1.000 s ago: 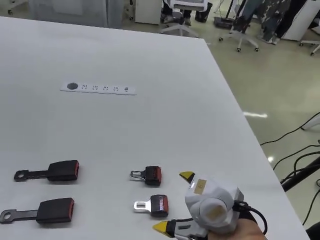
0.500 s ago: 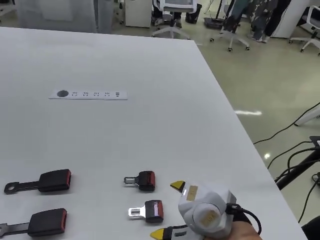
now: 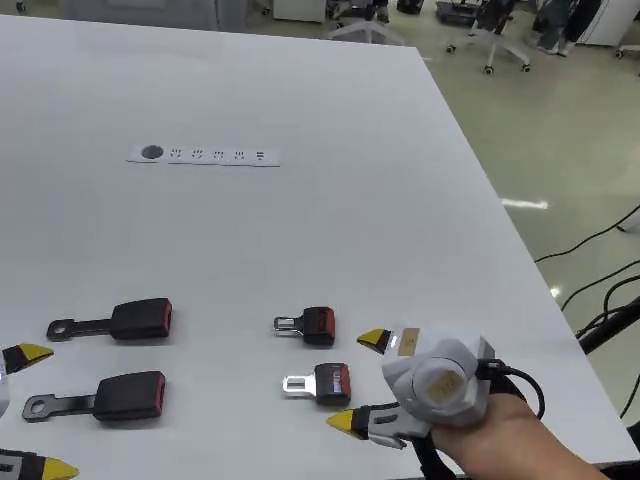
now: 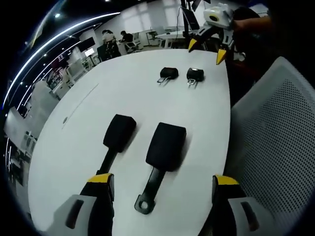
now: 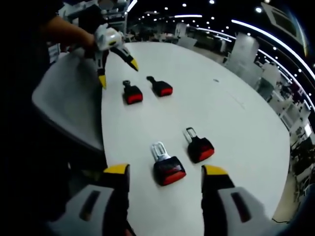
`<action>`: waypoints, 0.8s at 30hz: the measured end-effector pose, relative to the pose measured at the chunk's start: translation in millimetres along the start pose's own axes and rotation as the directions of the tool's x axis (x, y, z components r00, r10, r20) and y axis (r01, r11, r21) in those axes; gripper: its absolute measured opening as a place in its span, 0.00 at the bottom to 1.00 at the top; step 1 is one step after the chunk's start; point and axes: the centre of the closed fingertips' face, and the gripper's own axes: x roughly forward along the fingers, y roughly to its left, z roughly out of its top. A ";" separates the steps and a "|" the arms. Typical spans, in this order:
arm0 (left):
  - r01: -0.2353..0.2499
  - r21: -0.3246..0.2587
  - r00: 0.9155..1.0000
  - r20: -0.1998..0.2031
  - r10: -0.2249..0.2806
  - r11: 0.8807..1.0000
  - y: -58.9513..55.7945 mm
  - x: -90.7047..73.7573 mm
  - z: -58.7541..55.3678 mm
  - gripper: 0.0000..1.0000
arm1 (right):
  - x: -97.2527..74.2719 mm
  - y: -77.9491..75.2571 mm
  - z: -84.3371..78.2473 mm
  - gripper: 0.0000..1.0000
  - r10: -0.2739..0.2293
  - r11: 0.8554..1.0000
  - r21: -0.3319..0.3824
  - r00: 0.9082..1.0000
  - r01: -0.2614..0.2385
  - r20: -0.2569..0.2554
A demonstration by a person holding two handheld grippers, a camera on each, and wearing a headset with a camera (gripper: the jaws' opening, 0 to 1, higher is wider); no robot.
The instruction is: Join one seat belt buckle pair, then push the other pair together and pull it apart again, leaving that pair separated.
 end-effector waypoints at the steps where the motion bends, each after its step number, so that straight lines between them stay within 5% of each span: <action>1: 0.008 0.004 1.000 -0.002 -0.008 1.000 -0.8 3.2 2.2 0.78 | 2.0 0.5 -1.3 0.57 0.010 1.000 -0.002 1.000 -0.010 -0.001; 12: 0.077 0.077 0.997 -0.004 -0.076 0.994 6.4 28.3 14.8 0.58 | 29.0 -0.7 -16.4 0.46 0.079 0.995 -0.063 0.995 -0.082 -0.061; 14: 0.092 0.095 0.996 -0.017 -0.090 0.991 7.0 30.5 14.3 0.55 | 33.7 -1.1 -24.4 0.43 0.087 0.989 -0.112 0.989 -0.100 -0.120; 21: 0.154 0.119 0.988 -0.051 -0.149 0.981 3.8 38.2 11.7 0.45 | 45.9 -3.4 -24.4 0.43 0.124 0.983 -0.121 0.983 -0.140 -0.133; 24: 0.187 0.174 0.981 -0.091 -0.173 0.967 -0.2 40.8 7.5 0.37 | 49.5 -4.4 -30.4 0.42 0.157 0.982 -0.084 0.977 -0.170 -0.142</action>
